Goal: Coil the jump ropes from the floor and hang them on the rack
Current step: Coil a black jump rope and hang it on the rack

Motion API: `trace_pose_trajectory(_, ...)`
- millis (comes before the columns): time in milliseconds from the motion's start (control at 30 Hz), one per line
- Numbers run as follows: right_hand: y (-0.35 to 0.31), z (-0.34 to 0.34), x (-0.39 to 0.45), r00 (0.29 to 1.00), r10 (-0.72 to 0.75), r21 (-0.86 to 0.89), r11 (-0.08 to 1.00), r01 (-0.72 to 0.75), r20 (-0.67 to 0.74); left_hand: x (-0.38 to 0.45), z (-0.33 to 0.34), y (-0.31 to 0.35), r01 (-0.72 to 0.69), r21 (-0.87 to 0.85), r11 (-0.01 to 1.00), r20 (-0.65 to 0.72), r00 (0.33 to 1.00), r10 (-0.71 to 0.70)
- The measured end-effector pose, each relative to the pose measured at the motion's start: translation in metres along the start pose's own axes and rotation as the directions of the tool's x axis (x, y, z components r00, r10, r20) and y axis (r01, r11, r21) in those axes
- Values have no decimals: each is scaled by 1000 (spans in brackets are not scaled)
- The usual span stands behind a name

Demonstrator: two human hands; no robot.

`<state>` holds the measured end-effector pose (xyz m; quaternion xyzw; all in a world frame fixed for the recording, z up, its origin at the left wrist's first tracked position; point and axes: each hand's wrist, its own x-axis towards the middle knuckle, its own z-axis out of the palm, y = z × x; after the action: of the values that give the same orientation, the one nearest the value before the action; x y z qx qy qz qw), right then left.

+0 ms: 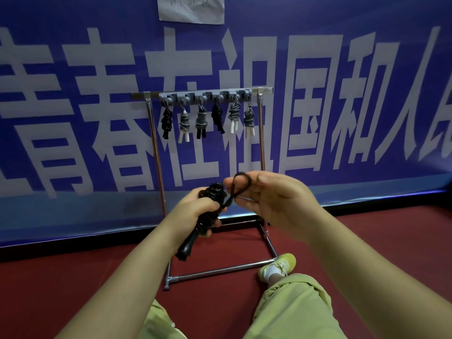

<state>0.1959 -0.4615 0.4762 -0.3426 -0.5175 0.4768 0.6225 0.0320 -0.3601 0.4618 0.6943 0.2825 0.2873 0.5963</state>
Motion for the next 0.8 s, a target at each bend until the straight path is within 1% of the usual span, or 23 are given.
trace_pose_trajectory(100,-2,7,-4,1000,-15,-19,1000,15,-9,-4,-3,3,-36,-26,999,7,999,36)
trace_pose_trajectory(200,-4,14,-8,1000,-28,-20,999,27,-12,-5,-2,3,-83,-118,990,15,996,85)
trace_pose_trajectory(300,-7,15,-8,991,-37,-4,999,37,-131,-9,1,4,-72,-218,973,2,997,75)
trace_pose_trajectory(367,-6,14,-8,975,-61,16,998,66,-213,-10,2,3,-56,-263,963,25,998,65)
trace_pose_trajectory(433,-6,13,-7,954,-81,54,994,100,-289,-12,0,4,-40,-308,951,86,994,69)
trace_pose_trajectory(500,-7,14,-8,940,-105,51,990,128,-324,-13,-4,6,-36,-318,947,163,982,92)
trace_pose_trajectory(600,-8,19,-11,935,-154,-46,988,147,-318,-15,-5,7,-39,-286,958,225,969,106)
trace_pose_trajectory(667,-8,25,-13,933,-200,-169,973,155,-300,-17,-4,9,-46,-265,963,240,964,112)
trace_pose_trajectory(733,-7,31,-15,928,-257,-332,929,162,-270,-18,-4,9,-60,-254,965,248,961,125)
trace_pose_trajectory(800,-7,39,-18,923,-318,-497,850,177,-215,-21,-5,9,-74,-236,969,245,960,133)
